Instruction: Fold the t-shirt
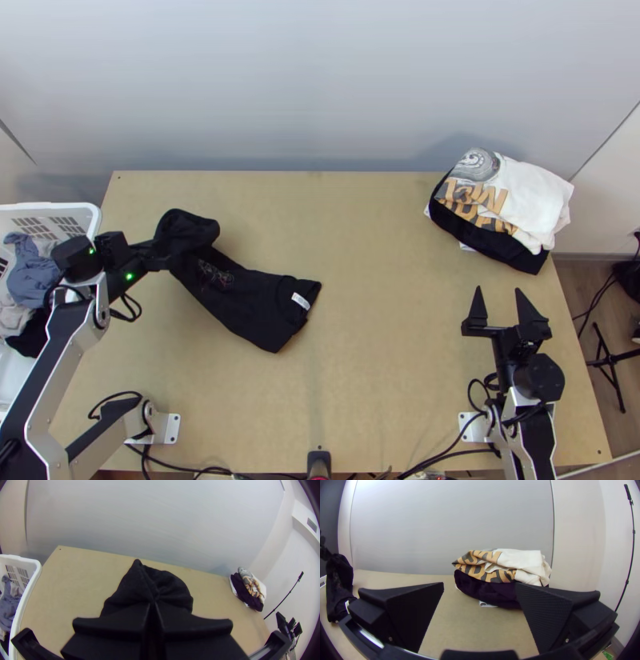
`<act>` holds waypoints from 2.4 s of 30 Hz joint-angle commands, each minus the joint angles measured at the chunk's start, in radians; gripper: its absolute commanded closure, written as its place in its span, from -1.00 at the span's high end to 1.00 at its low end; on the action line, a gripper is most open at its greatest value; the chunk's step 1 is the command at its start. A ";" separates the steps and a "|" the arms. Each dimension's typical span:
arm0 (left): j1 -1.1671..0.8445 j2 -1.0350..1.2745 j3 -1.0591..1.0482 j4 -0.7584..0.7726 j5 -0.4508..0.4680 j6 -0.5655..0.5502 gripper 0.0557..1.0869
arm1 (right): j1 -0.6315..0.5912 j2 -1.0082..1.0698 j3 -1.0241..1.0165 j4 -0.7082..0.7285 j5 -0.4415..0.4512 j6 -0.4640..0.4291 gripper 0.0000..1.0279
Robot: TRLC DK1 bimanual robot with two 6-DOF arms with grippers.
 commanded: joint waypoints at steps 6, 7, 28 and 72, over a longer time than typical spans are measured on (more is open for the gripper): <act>-0.006 0.066 0.015 -0.012 0.012 0.008 -0.92 | 0.000 0.000 0.000 0.000 0.000 0.000 0.93; -0.026 0.076 0.038 -0.012 0.011 0.000 -0.92 | 0.000 0.000 0.000 0.000 0.000 0.000 0.93; -0.057 0.603 0.527 0.061 -0.267 -0.109 0.92 | 0.000 0.000 0.000 0.000 0.000 0.000 0.93; -0.914 -0.079 -0.128 -0.422 -0.528 0.549 0.55 | 0.000 0.000 0.000 0.000 0.000 0.000 0.93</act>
